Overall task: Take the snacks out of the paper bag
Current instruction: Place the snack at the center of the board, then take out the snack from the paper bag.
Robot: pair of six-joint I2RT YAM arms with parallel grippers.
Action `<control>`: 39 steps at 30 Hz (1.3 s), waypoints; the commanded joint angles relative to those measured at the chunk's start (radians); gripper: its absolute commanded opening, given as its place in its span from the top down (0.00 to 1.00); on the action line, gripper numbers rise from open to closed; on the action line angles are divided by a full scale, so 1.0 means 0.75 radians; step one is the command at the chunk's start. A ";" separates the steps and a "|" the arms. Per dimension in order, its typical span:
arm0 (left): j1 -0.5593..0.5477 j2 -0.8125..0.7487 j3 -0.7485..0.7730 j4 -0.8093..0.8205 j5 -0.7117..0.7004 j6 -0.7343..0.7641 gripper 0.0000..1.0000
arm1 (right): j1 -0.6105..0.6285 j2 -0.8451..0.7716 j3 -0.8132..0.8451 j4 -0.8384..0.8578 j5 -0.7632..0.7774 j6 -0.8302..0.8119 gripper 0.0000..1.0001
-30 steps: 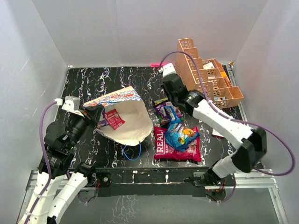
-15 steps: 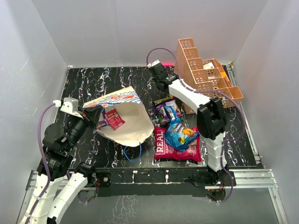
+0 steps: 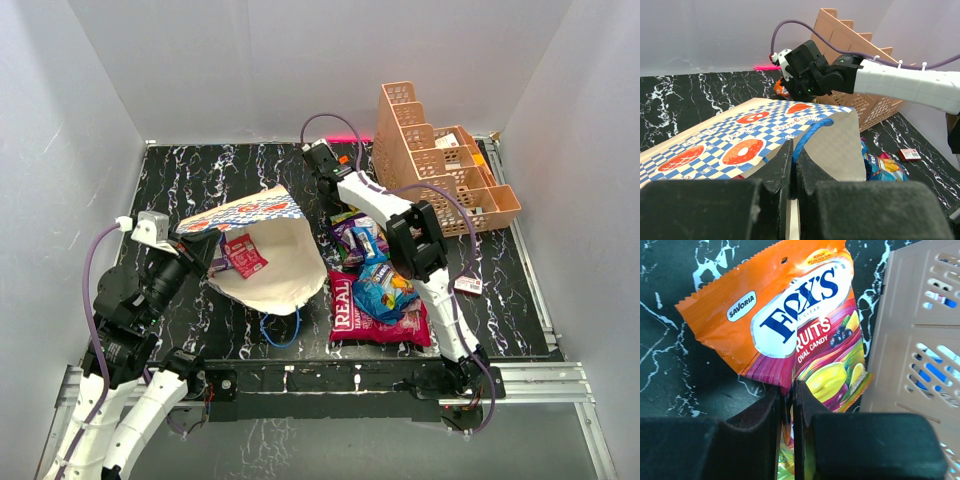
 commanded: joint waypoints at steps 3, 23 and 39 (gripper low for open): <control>-0.002 -0.006 0.014 0.007 0.023 -0.012 1.00 | 0.006 -0.084 0.163 -0.062 -0.148 0.146 0.74; -0.003 -0.036 -0.027 0.061 0.185 -0.066 1.00 | 0.086 -1.644 -1.440 0.353 -0.836 0.385 0.01; -0.002 -0.264 -0.204 0.023 0.393 -0.255 1.00 | 0.979 -1.942 -1.705 0.803 -0.578 0.091 0.02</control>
